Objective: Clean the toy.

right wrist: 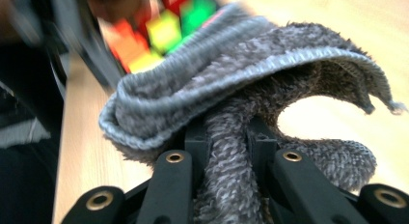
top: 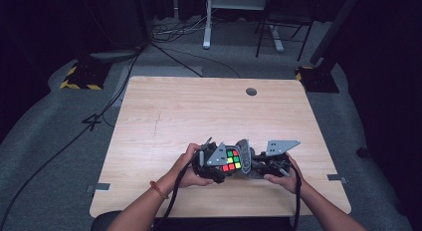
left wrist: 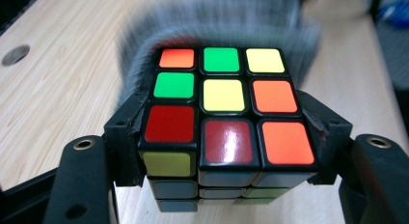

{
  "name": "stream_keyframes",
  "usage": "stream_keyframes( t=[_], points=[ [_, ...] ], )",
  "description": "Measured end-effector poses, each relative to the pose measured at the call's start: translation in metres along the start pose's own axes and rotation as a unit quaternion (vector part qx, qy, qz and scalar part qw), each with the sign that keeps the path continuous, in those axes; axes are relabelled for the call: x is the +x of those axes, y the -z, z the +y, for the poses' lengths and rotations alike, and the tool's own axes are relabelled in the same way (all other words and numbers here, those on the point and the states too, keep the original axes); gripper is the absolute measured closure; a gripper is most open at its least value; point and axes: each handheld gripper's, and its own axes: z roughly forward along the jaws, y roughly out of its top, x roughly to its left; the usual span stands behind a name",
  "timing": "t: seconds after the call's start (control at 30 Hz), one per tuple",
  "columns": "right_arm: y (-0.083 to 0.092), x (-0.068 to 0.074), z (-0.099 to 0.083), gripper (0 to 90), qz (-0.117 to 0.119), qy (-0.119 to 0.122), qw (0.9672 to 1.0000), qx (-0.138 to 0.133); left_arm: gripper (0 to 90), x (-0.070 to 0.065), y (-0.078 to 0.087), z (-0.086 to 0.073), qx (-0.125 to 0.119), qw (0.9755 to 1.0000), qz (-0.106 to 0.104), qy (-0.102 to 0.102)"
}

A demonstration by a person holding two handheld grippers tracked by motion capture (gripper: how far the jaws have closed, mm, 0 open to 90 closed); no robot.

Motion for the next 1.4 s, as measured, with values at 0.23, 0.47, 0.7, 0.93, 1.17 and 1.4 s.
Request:
stream_keyframes(
  t=[0.23,0.47,0.7,0.93,1.17,1.4],
  points=[
    [0.004,0.001,0.002,76.9,-0.004,0.004,0.9999,-0.011,33.2,0.001,0.005,0.001,-0.028,0.9995,-0.011,0.003],
    [-0.01,0.001,-0.003,76.8,0.003,0.007,0.9991,0.043,33.2,0.001,0.015,0.004,-0.063,0.9978,-0.018,0.008],
    [-0.008,0.002,-0.003,76.8,0.019,0.008,0.9994,0.029,33.2,0.006,0.014,0.001,-0.061,0.9978,-0.013,0.02],
    [0.002,0.002,0.001,76.8,0.022,0.004,0.9995,-0.022,32.9,0.007,0.009,-0.002,-0.049,0.9983,-0.015,0.026],
    [0.007,0.003,0.004,76.8,0.017,0.011,0.9991,-0.037,33.0,0.006,0.006,-0.002,-0.034,0.999,-0.013,0.024],
    [0.0,0.001,0.003,76.6,-0.01,0.014,0.9998,-0.006,33.1,0.002,0.012,0.004,-0.071,0.9972,-0.02,0.017]
  ],
)
